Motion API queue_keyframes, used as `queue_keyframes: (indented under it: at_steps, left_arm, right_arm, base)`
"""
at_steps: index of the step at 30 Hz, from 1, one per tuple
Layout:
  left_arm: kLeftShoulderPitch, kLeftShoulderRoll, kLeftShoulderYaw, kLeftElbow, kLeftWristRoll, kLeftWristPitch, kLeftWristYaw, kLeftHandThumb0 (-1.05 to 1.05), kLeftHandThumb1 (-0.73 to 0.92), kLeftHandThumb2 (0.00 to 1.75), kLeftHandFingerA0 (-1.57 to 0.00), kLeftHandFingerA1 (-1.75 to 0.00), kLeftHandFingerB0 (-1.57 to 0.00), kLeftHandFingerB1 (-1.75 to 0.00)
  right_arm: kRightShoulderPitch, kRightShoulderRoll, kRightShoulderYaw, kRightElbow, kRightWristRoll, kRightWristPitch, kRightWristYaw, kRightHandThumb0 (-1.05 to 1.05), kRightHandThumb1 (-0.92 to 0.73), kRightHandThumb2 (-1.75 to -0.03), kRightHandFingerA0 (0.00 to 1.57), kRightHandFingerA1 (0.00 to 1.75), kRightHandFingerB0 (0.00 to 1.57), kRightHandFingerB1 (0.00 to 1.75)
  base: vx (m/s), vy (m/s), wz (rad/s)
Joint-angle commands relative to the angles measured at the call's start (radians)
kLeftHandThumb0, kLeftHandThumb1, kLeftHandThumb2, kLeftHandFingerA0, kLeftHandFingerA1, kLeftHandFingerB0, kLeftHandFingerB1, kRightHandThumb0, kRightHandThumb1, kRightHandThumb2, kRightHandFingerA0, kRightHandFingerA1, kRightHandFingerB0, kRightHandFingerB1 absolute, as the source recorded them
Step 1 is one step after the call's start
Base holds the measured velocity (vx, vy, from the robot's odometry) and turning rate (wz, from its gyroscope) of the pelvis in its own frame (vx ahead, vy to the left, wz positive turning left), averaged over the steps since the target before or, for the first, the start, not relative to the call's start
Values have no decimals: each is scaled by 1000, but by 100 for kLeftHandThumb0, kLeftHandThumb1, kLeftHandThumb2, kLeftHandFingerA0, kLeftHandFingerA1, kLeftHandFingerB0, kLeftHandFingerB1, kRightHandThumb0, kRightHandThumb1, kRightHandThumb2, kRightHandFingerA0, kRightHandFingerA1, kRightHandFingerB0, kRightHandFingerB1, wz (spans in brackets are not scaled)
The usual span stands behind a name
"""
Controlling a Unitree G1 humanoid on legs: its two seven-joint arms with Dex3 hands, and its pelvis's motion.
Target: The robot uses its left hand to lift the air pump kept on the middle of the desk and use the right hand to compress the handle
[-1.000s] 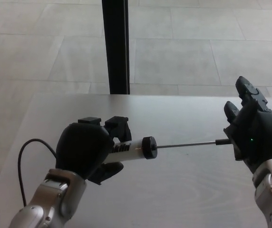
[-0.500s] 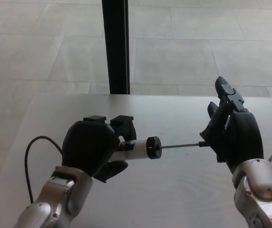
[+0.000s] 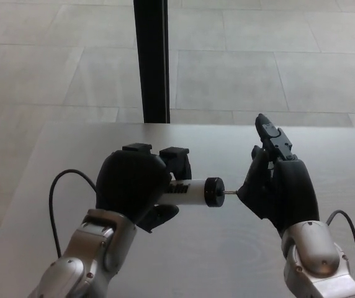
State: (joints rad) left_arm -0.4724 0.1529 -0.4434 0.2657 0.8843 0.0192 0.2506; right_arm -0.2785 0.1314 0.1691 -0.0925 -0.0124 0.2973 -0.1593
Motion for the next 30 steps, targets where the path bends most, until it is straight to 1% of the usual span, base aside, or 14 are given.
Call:
queue_keyframes:
  at_steps: [1, 2, 5, 8, 9, 11, 12, 13, 14, 15, 18, 19, 20, 30]
  left_arm:
    - [-27, -29, -10, -29, 49, 112, -31, -20, 48, 107, -99, -154, -87, -110]
    - [-29, -39, -18, -35, 72, 154, -49, -25, 64, 85, -95, -153, -83, -101]
    - [-36, -75, -19, -29, 90, 216, -44, -28, 67, 77, -96, -145, -84, -99]
    - [-38, -87, -16, -27, 87, 233, -56, -35, 73, 70, -92, -164, -81, -123]
    - [-44, -91, -25, -20, 108, 247, -40, -31, 63, 70, -96, -168, -82, -133]
    - [-50, -104, -28, -21, 115, 272, -45, -32, 61, 70, -97, -168, -83, -133]
    - [-53, -115, -41, -8, 143, 296, -18, -34, 58, 64, -95, -168, -79, -136]
    - [-57, -122, -44, -12, 149, 324, -52, -33, 55, 63, -92, -167, -78, -134]
    - [-63, -129, -48, -13, 153, 350, -87, -36, 38, 87, -119, -133, -84, -109]
    - [-73, -124, -64, -7, 178, 369, -108, -37, 56, 61, -90, -160, -73, -120]
    - [-71, -146, -55, 13, 142, 330, -18, -46, 69, 66, -100, -153, -76, -90]
    - [-78, -144, -59, 26, 144, 321, -12, -43, 71, 65, -96, -147, -70, -77]
    - [-83, -148, -62, 33, 147, 331, -15, -40, 68, 65, -94, -149, -71, -80]
    - [-128, -170, -84, 41, 173, 430, -122, -39, 66, 62, -84, -142, -41, -57]
  right_arm:
    - [2, 16, 26, 38, -54, -73, -22, -97, -88, -127, 0, 10, 0, 9]
    - [-1, 14, 37, 52, -75, -93, -33, -97, -91, -127, 0, 11, 0, 11]
    - [-10, 4, 49, 79, -96, -151, -33, -94, -88, -125, 0, 13, 0, 14]
    - [-18, 1, 58, 91, -115, -161, -39, -100, -91, -127, 0, 7, 0, 7]
    - [-26, 1, 60, 107, -127, -179, -47, -92, -92, -82, 0, 10, 0, 15]
    - [-33, -3, 62, 122, -145, -208, -59, -92, -92, -82, 0, 12, 0, 18]
    - [-41, -8, 71, 138, -172, -237, -78, -90, -87, -124, 0, 15, 0, 16]
    - [-48, -4, 72, 146, -176, -250, -83, -94, -89, -125, 0, 12, 1, 13]
    - [-52, 0, 73, 147, -181, -252, -89, -95, -89, -124, 0, 11, 2, 13]
    - [-54, 1, 75, 153, -187, -273, -95, -92, -87, -123, 0, 13, 2, 17]
    - [-62, 7, 83, 159, -203, -279, -104, -97, -87, -124, 0, 12, 5, 14]
    - [-68, 7, 89, 170, -221, -284, -118, -91, -92, -82, 0, 19, 1, 27]
    - [-70, 7, 96, 174, -239, -283, -131, -99, -88, -126, 0, 12, 7, 14]
    - [-88, 7, 84, 204, -264, -310, -157, -98, -89, -125, 0, 15, 6, 16]
  base:
    - [0, 0, 0]
    - [0, 0, 0]
    - [0, 0, 0]
    - [0, 0, 0]
    - [0, 0, 0]
    - [0, 0, 0]
    - [0, 0, 0]
    - [0, 0, 0]
    - [0, 0, 0]
    - [0, 0, 0]
    - [0, 0, 0]
    - [0, 0, 0]
    - [0, 0, 0]
    - [0, 0, 0]
